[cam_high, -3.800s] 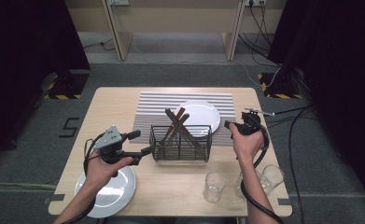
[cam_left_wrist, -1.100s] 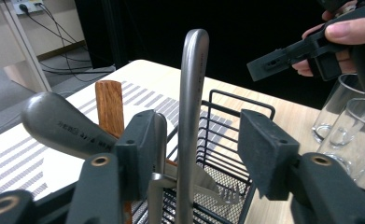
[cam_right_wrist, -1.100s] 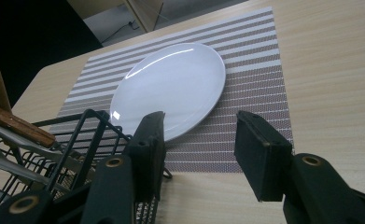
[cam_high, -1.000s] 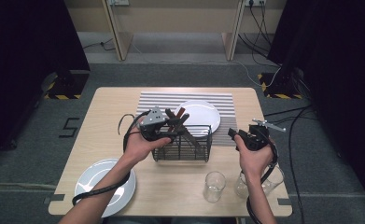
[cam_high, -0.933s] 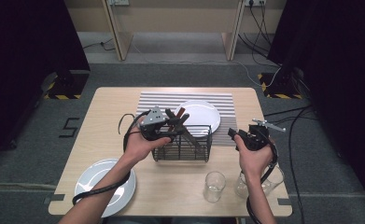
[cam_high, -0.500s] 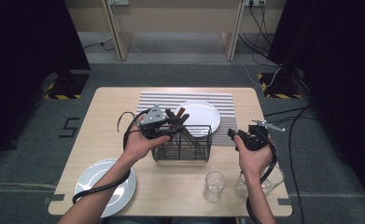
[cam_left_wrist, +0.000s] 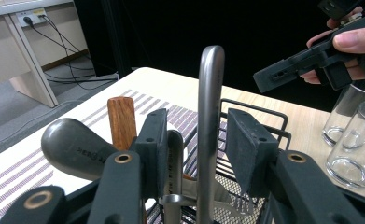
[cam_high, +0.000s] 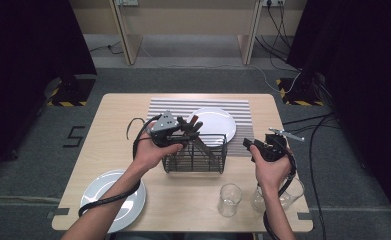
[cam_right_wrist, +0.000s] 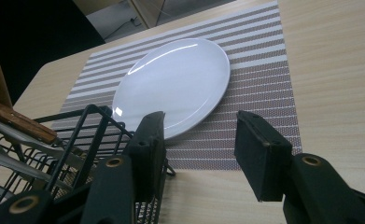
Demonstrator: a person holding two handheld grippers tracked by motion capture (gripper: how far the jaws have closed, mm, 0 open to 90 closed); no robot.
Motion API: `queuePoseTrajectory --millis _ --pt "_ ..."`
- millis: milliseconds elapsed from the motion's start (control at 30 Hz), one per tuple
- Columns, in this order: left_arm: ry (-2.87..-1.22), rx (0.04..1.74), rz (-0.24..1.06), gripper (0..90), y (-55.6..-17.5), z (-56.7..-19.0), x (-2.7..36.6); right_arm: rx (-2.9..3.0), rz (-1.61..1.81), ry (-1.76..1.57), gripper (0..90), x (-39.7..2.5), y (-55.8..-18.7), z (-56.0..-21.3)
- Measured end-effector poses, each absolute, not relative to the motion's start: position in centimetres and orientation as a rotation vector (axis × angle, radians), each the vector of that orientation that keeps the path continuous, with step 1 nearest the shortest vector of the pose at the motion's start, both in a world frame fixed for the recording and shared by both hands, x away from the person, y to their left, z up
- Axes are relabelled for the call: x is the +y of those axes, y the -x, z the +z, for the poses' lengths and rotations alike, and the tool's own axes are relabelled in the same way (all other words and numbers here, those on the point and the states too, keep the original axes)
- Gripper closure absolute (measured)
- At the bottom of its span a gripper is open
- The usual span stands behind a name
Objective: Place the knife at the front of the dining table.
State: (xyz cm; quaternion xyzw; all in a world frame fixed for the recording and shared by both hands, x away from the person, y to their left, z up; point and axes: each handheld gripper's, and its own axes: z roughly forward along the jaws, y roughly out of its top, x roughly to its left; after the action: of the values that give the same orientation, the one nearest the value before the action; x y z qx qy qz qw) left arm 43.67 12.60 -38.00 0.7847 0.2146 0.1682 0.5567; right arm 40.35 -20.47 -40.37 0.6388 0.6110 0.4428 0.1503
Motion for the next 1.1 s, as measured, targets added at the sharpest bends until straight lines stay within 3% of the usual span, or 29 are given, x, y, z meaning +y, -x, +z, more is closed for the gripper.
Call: queuePoseTrajectory --millis 1100 --pt "-1.846 0.477 0.348 77.2 -43.59 -38.63 12.71 1.768 1.277 -1.845 52.7 -20.43 -40.43 -40.66"
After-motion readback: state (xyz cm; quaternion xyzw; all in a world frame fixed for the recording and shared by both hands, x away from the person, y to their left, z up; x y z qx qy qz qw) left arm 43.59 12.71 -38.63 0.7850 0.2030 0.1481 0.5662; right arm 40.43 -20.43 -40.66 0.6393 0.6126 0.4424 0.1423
